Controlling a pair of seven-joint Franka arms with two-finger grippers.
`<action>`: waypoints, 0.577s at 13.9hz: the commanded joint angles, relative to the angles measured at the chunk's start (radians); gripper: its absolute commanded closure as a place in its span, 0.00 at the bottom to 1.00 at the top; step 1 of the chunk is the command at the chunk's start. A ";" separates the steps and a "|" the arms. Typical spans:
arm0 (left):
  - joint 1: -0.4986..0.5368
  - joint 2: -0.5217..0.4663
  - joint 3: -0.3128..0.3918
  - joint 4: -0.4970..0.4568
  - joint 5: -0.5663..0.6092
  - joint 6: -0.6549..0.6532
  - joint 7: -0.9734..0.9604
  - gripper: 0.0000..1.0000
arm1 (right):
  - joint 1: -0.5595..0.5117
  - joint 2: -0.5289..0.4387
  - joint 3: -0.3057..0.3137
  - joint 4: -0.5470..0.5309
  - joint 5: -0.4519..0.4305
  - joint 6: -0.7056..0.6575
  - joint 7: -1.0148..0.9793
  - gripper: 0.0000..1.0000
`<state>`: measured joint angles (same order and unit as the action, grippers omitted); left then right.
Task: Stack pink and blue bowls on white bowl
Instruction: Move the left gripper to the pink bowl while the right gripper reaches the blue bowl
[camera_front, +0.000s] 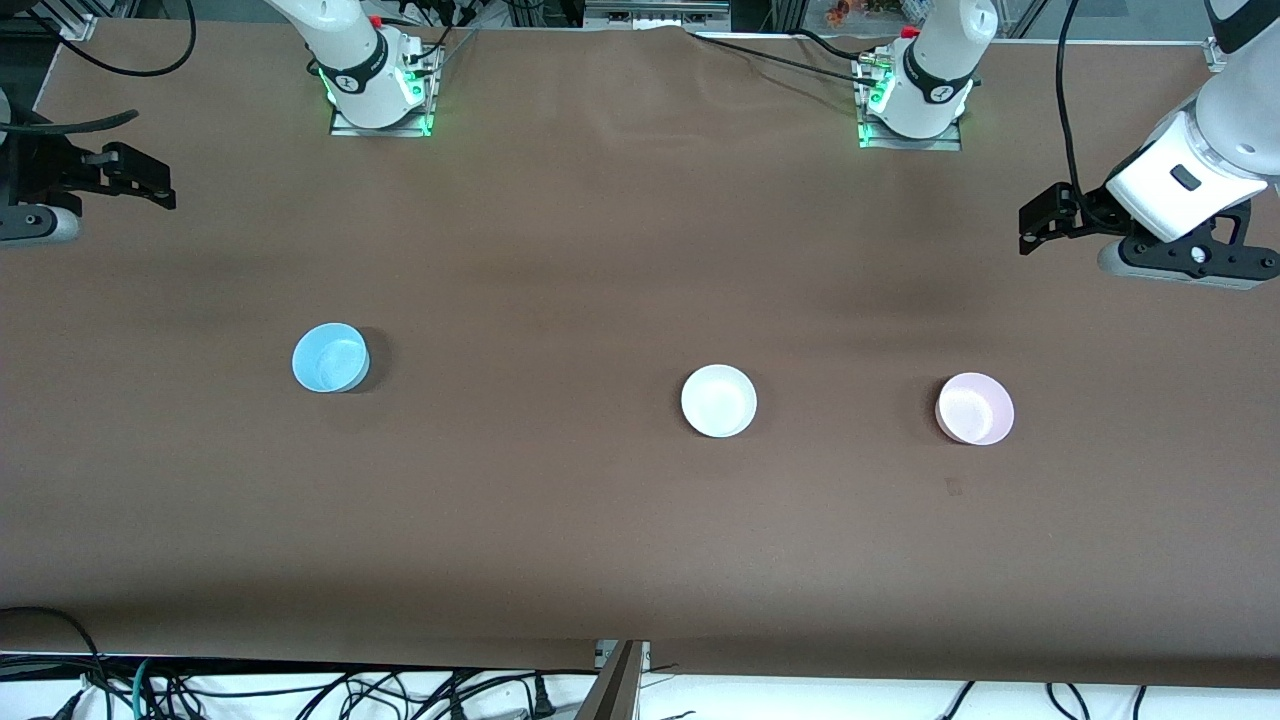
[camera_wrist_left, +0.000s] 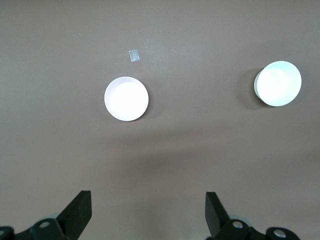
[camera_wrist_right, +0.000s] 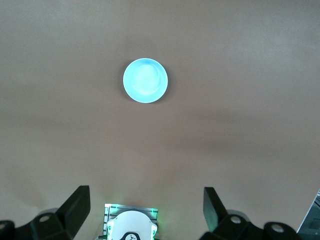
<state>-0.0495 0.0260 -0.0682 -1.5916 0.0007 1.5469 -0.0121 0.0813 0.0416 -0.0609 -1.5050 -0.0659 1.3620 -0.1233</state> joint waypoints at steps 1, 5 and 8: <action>0.010 -0.009 -0.002 0.010 -0.018 -0.018 0.024 0.00 | -0.005 0.006 0.003 0.017 -0.009 -0.004 -0.012 0.00; 0.010 -0.008 0.001 0.005 -0.018 -0.018 0.029 0.00 | -0.005 0.006 0.003 0.017 -0.009 -0.004 -0.012 0.00; 0.048 0.038 0.002 0.002 -0.018 -0.008 0.029 0.00 | -0.005 0.006 0.003 0.015 -0.009 -0.004 -0.010 0.00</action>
<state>-0.0326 0.0299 -0.0665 -1.5966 0.0006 1.5453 -0.0120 0.0813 0.0418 -0.0609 -1.5050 -0.0659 1.3620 -0.1233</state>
